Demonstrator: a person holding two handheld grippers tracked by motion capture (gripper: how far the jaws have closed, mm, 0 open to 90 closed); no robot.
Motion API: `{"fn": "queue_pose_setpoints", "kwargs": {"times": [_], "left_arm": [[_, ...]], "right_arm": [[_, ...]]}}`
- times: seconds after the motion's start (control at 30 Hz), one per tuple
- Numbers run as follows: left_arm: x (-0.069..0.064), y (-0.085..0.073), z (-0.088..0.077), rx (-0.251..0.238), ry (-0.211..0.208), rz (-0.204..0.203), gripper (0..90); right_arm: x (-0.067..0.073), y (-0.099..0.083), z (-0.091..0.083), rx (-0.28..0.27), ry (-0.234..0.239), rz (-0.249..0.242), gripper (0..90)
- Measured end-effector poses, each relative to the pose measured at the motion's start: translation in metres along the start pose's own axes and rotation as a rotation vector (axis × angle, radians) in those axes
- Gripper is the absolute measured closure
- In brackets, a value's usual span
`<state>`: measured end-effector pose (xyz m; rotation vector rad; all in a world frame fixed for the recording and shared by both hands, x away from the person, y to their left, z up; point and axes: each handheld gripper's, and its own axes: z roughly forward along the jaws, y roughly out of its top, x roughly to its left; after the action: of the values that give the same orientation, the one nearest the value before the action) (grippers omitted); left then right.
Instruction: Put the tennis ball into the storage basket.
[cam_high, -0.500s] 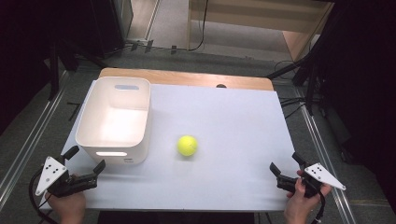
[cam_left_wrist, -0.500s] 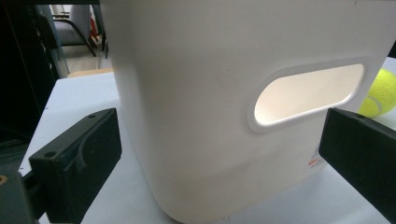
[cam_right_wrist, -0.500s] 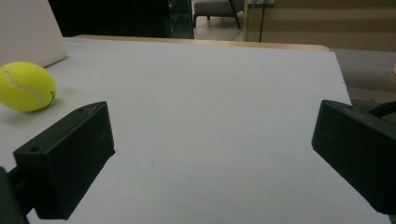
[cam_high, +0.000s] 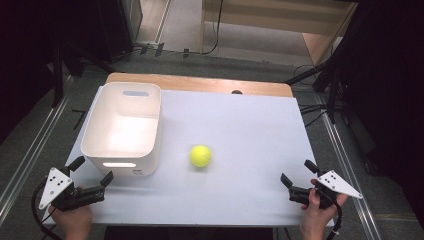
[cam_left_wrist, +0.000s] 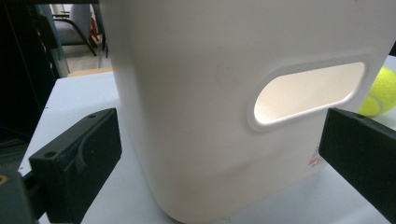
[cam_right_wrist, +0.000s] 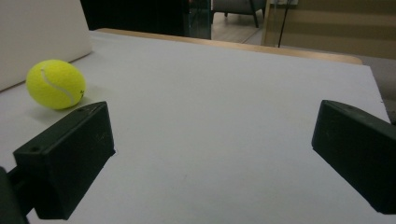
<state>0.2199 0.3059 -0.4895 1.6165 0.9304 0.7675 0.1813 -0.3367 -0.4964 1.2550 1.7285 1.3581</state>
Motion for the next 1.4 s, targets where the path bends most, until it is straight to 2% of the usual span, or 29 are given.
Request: {"fn": "queue_pose_setpoints", "kwargs": {"times": [0.07,0.13,0.3,0.37,0.47,0.63,0.77,1.4], "left_arm": [[0.000,0.000,0.000,-0.001,0.001,-0.004,0.0],[0.001,0.000,0.000,0.000,-0.001,-0.005,0.0],[0.000,0.000,0.001,0.001,-0.001,-0.002,0.0],[0.000,0.000,0.000,0.001,-0.003,-0.003,0.0],[0.001,0.000,0.000,-0.001,-0.004,-0.006,0.0],[0.000,0.000,0.000,-0.001,-0.004,-0.005,0.0],[0.000,0.000,0.000,0.000,-0.001,-0.003,0.0],[0.001,0.000,0.000,-0.003,-0.002,-0.014,0.0]], "right_arm": [[0.003,0.003,0.003,0.009,0.010,-0.009,0.0],[0.009,0.006,0.008,0.012,0.035,0.003,0.0],[0.016,0.012,0.016,0.047,0.058,-0.026,0.0],[0.020,0.017,0.022,0.056,0.083,-0.013,0.0],[0.023,0.021,0.026,0.063,0.094,-0.018,0.0],[0.031,0.031,0.037,0.089,0.120,-0.038,0.0],[0.040,0.043,0.050,0.112,0.156,-0.081,0.0],[0.067,0.069,0.087,0.179,0.249,-0.149,0.0]]}}
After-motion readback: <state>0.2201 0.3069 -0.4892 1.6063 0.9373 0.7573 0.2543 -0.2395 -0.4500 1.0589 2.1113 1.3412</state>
